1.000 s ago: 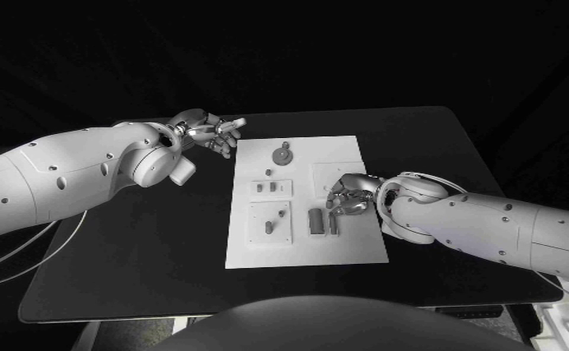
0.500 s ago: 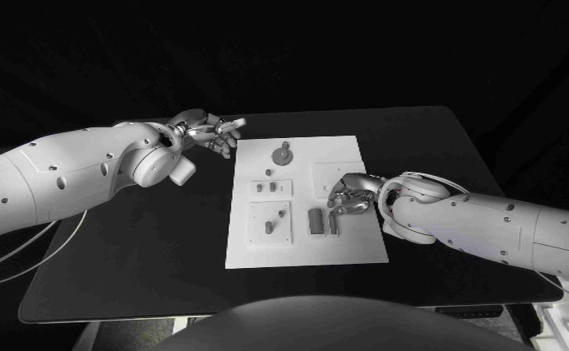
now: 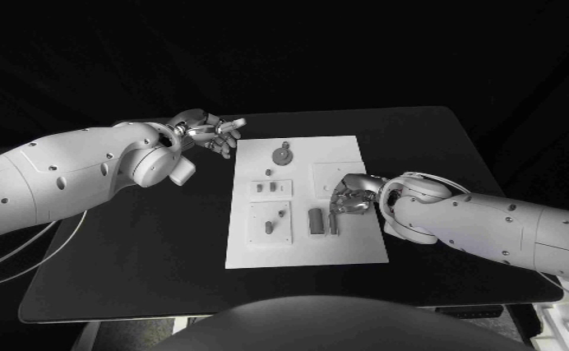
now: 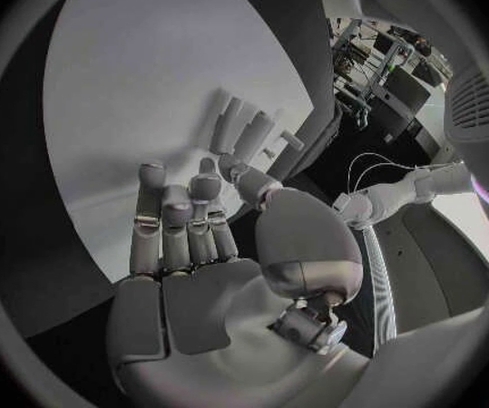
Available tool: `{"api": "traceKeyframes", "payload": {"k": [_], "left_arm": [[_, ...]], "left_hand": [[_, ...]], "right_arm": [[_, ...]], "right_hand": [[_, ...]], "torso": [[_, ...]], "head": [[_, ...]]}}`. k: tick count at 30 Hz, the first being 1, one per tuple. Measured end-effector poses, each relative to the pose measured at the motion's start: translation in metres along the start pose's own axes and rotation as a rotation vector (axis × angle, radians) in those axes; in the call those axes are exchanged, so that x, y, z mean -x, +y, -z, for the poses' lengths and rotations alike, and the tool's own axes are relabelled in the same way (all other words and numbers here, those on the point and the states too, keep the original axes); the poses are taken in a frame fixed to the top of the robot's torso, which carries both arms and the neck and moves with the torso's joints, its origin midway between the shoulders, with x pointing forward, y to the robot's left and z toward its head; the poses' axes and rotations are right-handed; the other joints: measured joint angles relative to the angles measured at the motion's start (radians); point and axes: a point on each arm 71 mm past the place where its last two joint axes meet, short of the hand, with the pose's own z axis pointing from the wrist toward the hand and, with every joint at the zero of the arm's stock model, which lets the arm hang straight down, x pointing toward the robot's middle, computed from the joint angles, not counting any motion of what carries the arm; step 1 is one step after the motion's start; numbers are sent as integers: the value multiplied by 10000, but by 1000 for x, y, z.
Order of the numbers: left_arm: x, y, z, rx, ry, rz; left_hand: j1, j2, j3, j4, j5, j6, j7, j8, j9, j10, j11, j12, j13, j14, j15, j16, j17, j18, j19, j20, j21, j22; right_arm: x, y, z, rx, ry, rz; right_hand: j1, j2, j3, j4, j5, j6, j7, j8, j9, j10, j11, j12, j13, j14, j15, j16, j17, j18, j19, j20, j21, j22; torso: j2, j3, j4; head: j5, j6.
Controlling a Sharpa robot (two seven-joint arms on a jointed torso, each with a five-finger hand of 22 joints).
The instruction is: Assemble the parts on the task board
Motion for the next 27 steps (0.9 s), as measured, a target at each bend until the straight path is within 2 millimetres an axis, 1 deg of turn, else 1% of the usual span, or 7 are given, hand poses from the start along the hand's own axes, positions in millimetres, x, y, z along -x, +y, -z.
{"api": "traceKeyframes", "payload": {"k": [7,12,16,18,20,21,27], "left_arm": [[0,0,0,6,-2,0],[0,0,0,8,2,0],[0,0,0,12,-1,-1],[0,0,0,12,0,-1],[0,0,0,12,4,-1],[0,0,0,12,5,-1],[0,0,0,14,6,-2]], "left_hand": [[0,0,0,0,0,0,0,0,0,0,0,0,0,0,0,0,0,3,-1,0,0,-1],[0,0,0,0,0,0,0,0,1,0,0,0,0,0,0,0,0,87,-1,1,0,2],[0,0,0,0,0,0,0,0,1,0,0,0,0,0,0,0,1,93,-1,1,0,8],[0,0,0,0,0,0,0,0,1,0,0,0,0,0,0,0,1,94,-1,2,0,8],[0,0,0,0,0,0,0,0,1,0,0,0,0,0,1,0,1,95,-2,1,0,8],[0,0,0,0,0,0,0,0,1,0,0,0,0,0,0,0,1,96,-2,2,0,8],[0,0,0,0,0,1,0,0,1,0,0,0,0,0,1,0,1,97,-2,2,0,7]], "right_arm": [[0,1,0,39,51,17],[0,1,0,57,57,65],[0,2,-1,89,27,239],[0,3,-1,126,0,356],[1,4,-2,159,-27,455],[1,4,-2,178,-43,514],[1,7,-3,277,-73,756]], "right_hand": [[1,-1,-2,-79,-47,84,-43,52,68,35,-35,0,-18,27,-41,0,-1,18,0,0,0,0],[6,-6,26,-106,-47,128,-86,116,110,71,-71,0,-40,45,-85,0,-2,26,0,0,0,0],[301,-147,54,-133,-47,197,-152,173,183,107,-107,0,-52,62,-101,0,-2,43,37,-37,0,0],[455,-212,53,-133,-48,227,-122,227,219,143,-142,0,-53,64,-102,0,-2,46,35,-39,0,0],[617,-270,25,-160,-50,294,-154,263,264,146,-145,0,-53,91,-129,0,-2,47,-1,-75,0,0],[654,-282,25,-160,-52,294,-154,286,277,178,-177,0,-52,98,-136,0,-3,46,-1,-75,0,0],[730,-254,24,-160,-78,322,-180,289,296,178,-177,0,-52,107,-141,0,-3,47,-1,-74,0,0]], "torso": [[0,0,-1],[0,0,-2],[0,0,-4],[0,-1,-4],[0,0,-3],[0,0,-3],[0,0,-3]], "head": [[5,0],[5,0],[-7,0],[-13,0],[-15,0],[-15,0],[-23,0]]}}
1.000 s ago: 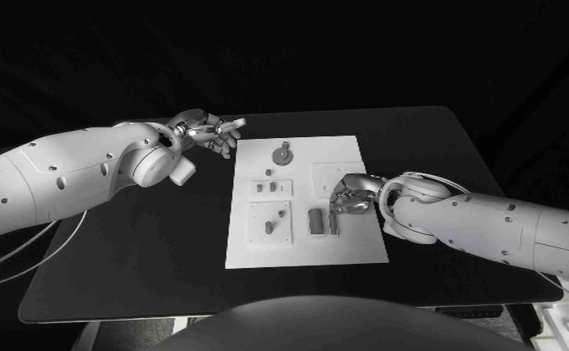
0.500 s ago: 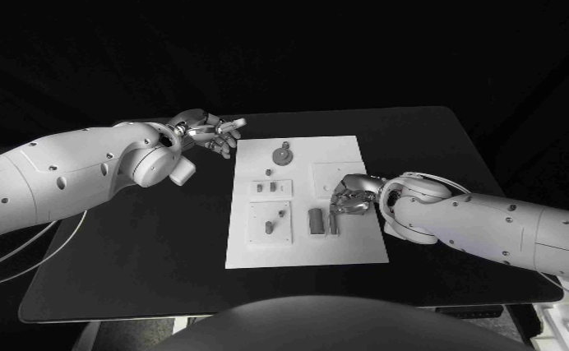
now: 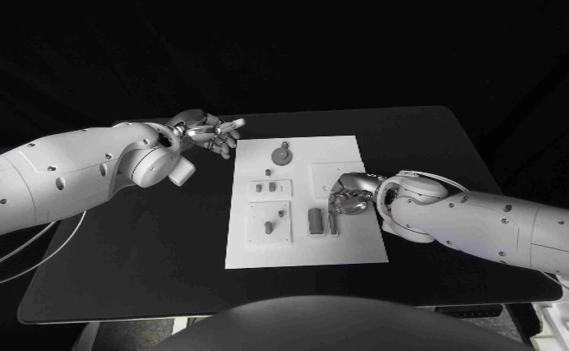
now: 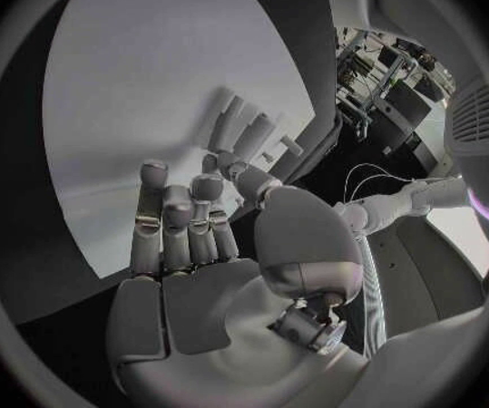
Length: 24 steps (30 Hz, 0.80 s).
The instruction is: Assemble the parts on the task board
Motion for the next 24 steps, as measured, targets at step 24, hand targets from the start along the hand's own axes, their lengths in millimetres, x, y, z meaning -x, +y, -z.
{"api": "traceKeyframes", "payload": {"k": [24], "left_arm": [[0,0,0,0,13,-1]], "left_hand": [[0,0,0,0,0,0,0,0,-8,0,0,0,0,0,0,0,-8,1,-1,1,0,-2]], "right_arm": [[-3,0,-2,33,-38,745]], "right_hand": [[146,39,-1,1,0,114,-25,79,51,37,-36,0,1,21,23,0,8,-25,38,-37,0,0]], "torso": [[0,-2,2]], "head": [[7,0]]}}
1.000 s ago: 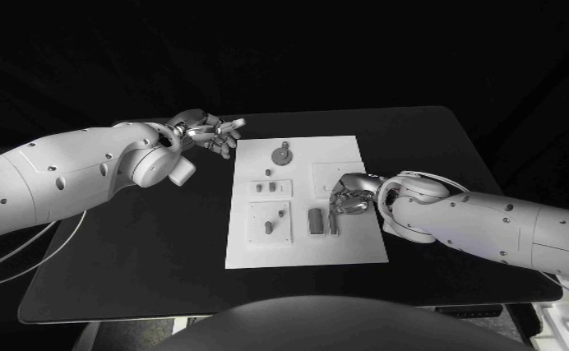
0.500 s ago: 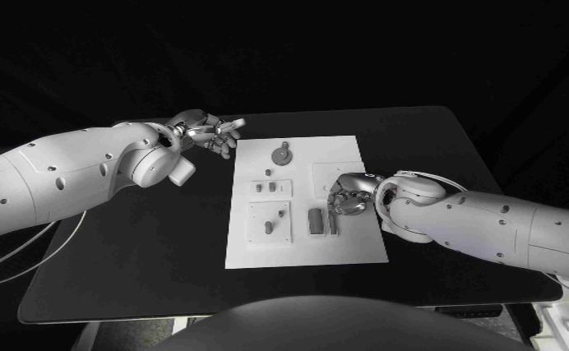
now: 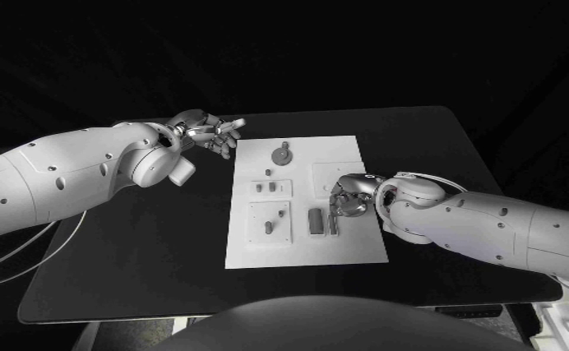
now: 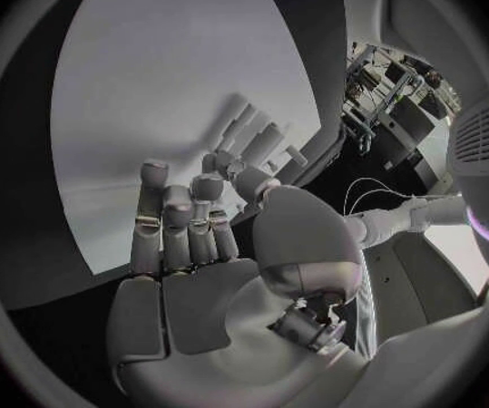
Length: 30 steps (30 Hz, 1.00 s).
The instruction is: Assemble the parts on the task board
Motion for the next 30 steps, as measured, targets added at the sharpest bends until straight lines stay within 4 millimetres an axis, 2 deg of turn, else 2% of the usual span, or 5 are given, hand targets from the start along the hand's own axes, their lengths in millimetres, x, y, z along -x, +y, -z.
{"api": "traceKeyframes", "payload": {"k": [24,28,30], "left_arm": [[1,0,0,0,-26,-7],[3,1,-1,-4,-86,-13],[4,1,-1,-16,-124,-17]], "left_hand": [[0,0,0,0,0,0,0,0,1,0,0,0,0,0,0,0,2,-13,-16,16,0,8],[0,0,0,0,0,-27,26,0,-6,0,0,0,0,0,0,0,-3,-19,-16,16,-39,8],[0,0,0,0,0,-37,36,0,-8,0,0,-38,0,-27,27,0,-8,-26,-16,16,-39,8]], "right_arm": [[3,-7,5,-79,-431,-437],[6,-11,9,49,-636,-990],[10,-11,10,188,-818,-1334]], "right_hand": [[39,-42,-55,-55,0,-6,-5,-1,25,35,-35,-39,-30,14,-32,0,-3,-5,0,2,0,0],[32,-97,-112,-53,42,-252,81,-116,77,36,-30,-79,-32,17,-34,0,-4,-3,0,2,0,4],[-5,-135,-152,-13,52,-407,132,-184,55,17,57,-79,-32,17,-35,0,-4,-4,-1,2,0,8]], "torso": [[0,7,-10],[-4,7,-12],[-5,7,-12]], "head": [[-8,0],[-8,0],[-7,0]]}}
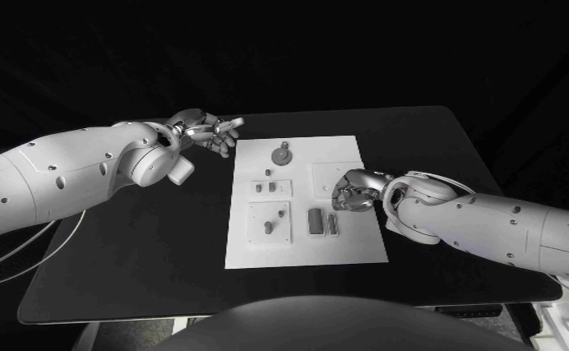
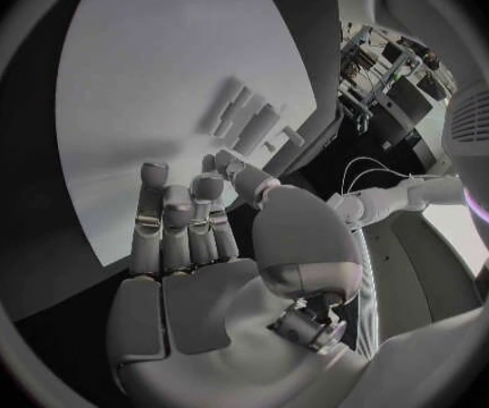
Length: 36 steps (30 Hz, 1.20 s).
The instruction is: Assemble the parts on the task board
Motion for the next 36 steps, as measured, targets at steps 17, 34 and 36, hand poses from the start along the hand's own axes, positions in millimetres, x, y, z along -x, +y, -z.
{"api": "traceKeyframes", "payload": {"k": [17,34,36], "left_arm": [[14,-2,-16,-568,-742,374],[30,-12,-49,-1225,-1574,1573],[31,-13,-52,-1252,-1658,1791]], "left_hand": [[1255,414,-517,-11,0,-702,55,-376,-361,-951,480,-1293,-1000,-823,606,-1408,-769,-69,-1052,536,-705,-554],[2030,634,-1393,-16,0,-1906,-367,-1395,-1230,-2706,336,-3397,-2989,-2835,1334,-4047,-2058,-71,-3225,1318,-723,-1976],[2027,632,-1454,-9,0,-2050,-378,-1467,-1267,-2752,286,-3397,-3129,-2838,1337,-4104,-2123,-69,-3290,1351,-723,-2089]], "right_arm": [[87,-29,-15,281,-2794,-3294],[130,-62,-48,-31,-4329,-6914],[128,-65,-50,6,-4311,-7413]], "right_hand": [[-98,-162,29,8,27,-857,392,-360,99,-1476,464,-1145,-596,-1350,391,-1247,-484,-73,-1357,570,-975,-248],[-1251,516,53,33,88,-2010,907,-773,-180,-1816,1587,-7550,-5241,-2265,2032,-8280,-3299,-359,-4051,1797,-4479,-2301],[-1338,603,-182,45,143,-2143,896,-774,-299,-1749,1681,-8143,-5639,-2461,2225,-9008,-3469,-479,-4556,1898,-4882,-2437]], "torso": [[-58,-18,-19],[-555,-12,-105],[-650,-7,-104]], "head": [[-35,256],[56,1157],[85,1242]]}}
